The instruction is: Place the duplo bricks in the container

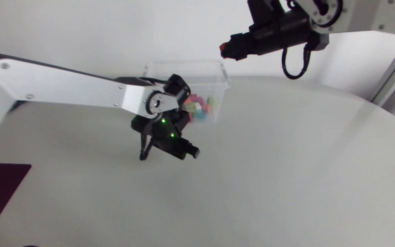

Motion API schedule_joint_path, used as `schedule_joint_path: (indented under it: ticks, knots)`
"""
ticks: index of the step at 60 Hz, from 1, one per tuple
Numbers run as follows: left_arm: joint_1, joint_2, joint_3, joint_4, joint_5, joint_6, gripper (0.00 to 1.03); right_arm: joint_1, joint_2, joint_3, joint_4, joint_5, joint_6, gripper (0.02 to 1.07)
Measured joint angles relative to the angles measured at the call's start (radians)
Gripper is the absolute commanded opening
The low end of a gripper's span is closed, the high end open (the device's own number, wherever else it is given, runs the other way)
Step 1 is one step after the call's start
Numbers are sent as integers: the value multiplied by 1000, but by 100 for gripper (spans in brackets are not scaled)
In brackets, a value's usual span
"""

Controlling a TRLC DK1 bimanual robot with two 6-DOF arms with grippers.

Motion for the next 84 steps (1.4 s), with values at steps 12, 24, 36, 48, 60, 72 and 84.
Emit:
schedule_joint_path:
  ticks: [12,24,36,48,60,72,84]
  knots:
    - [43,-212,-77,66,0,4,25,40,119,72,25,37,24,34]
    - [113,-301,-88,122,0,8,25,76,196,144,71,81,30,34]
    - [153,-355,-88,212,0,8,25,95,291,225,90,108,30,34]
    - [192,-364,-87,286,0,8,25,96,418,349,84,126,30,35]
    - [217,-354,-53,352,9,8,25,93,514,463,8,155,30,103]
    - [235,-302,-2,432,19,8,25,86,508,451,0,164,30,103]
    - [235,-216,65,491,19,7,26,80,363,259,61,171,30,103]
